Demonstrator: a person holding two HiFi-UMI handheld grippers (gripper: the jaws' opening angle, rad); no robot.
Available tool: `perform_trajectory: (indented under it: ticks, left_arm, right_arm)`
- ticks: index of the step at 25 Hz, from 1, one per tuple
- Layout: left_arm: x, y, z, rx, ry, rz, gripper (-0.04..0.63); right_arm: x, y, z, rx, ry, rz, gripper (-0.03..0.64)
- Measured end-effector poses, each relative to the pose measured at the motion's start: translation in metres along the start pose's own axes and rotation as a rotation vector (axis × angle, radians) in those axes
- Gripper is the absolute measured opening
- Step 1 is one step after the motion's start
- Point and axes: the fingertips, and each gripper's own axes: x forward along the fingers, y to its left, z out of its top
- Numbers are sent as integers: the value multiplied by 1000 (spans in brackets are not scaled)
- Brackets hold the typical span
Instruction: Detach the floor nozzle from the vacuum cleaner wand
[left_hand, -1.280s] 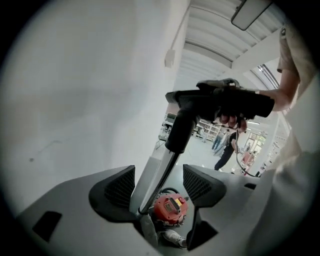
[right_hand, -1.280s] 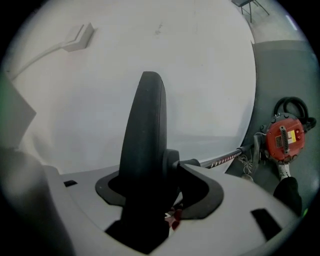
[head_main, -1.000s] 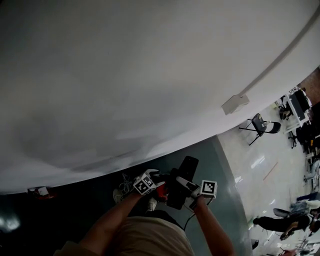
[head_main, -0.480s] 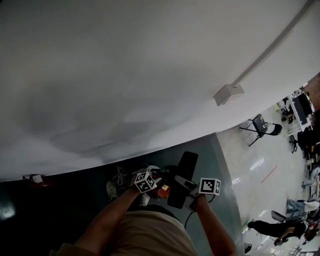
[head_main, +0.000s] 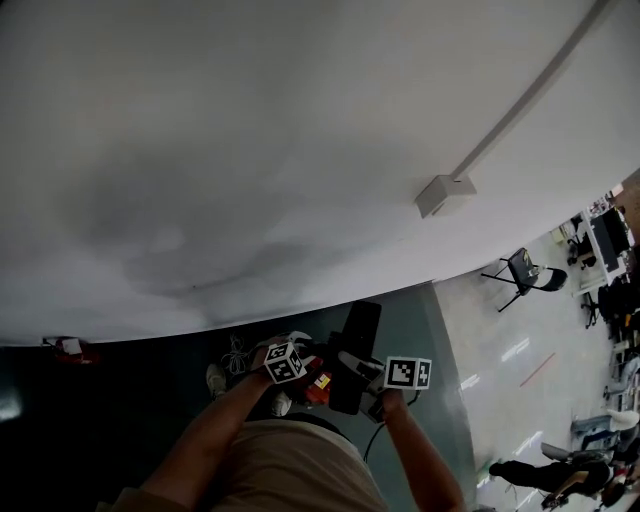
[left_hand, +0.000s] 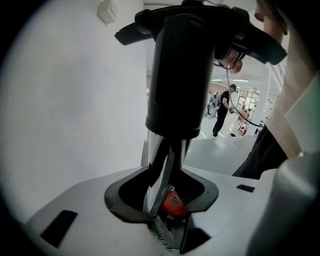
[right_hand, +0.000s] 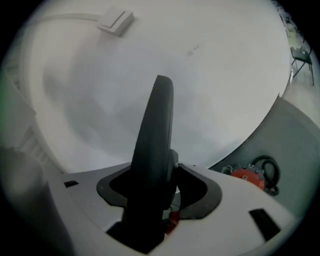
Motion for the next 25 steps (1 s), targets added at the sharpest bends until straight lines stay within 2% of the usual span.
perform_trajectory:
  ticks: [4, 5, 6, 7, 8, 10, 11, 12, 13, 14, 16, 17, 18, 19, 20, 22, 23, 24, 25]
  left_arm:
    - [8, -5, 5, 47, 44, -7, 156]
    - [11, -8, 7, 60, 55, -11, 156]
    - [13, -11, 8, 65, 56, -15, 156]
    - [15, -14, 10, 65, 48, -19, 156]
    - [16, -16, 11, 61, 37, -20, 156]
    - [17, -17, 13, 53, 15, -16, 156]
    - [17, -16, 14, 47, 5, -10, 156]
    - [17, -15, 15, 42, -2, -3, 156]
    - [17, -15, 14, 41, -5, -1, 156]
    - [17, -17, 14, 44, -8, -4, 156]
    - [19, -19, 15, 58, -12, -17, 156]
    - [20, -20, 15, 65, -10, -26, 156]
    - [21, -19, 16, 69, -11, -35, 156]
    - [21, -18, 17, 72, -15, -43, 156]
    - [21, -16, 17, 75, -19, -49, 156]
    - [18, -14, 17, 82, -24, -50, 156]
    - [15, -15, 15, 83, -26, -43, 156]
    - [12, -16, 12, 84, -26, -36, 156]
    - [10, -19, 10, 85, -24, -31, 156]
  right_arm:
    - [-11, -24, 6, 269, -105, 332, 235]
    - [-16, -28, 5, 296, -125, 374, 235]
    - [-20, -30, 4, 296, -133, 378, 236]
    - [-25, -31, 3, 269, -129, 339, 236]
    - [-28, -28, 1, 207, -110, 253, 235]
    - [-31, -17, -1, -24, -39, -4, 235]
    - [-31, -12, 0, -135, -8, -96, 236]
    - [-30, -10, 2, -183, 8, -118, 236]
    - [-30, -12, 4, -152, 6, -64, 236]
    - [-31, -17, 5, -54, -19, 49, 235]
    - [-34, -32, 6, 206, -117, 291, 232]
    - [-36, -39, 5, 292, -165, 344, 232]
    - [-37, -43, 4, 328, -197, 336, 232]
    - [-37, -41, 4, 315, -208, 276, 232]
    - [-37, -35, 4, 254, -196, 179, 230]
    - [-35, -15, 3, 41, -137, -19, 232]
    - [-34, -9, 2, -36, -112, -48, 232]
    - [-33, -8, 0, -50, -104, 1, 232]
    - [-33, -11, -2, 0, -118, 123, 232]
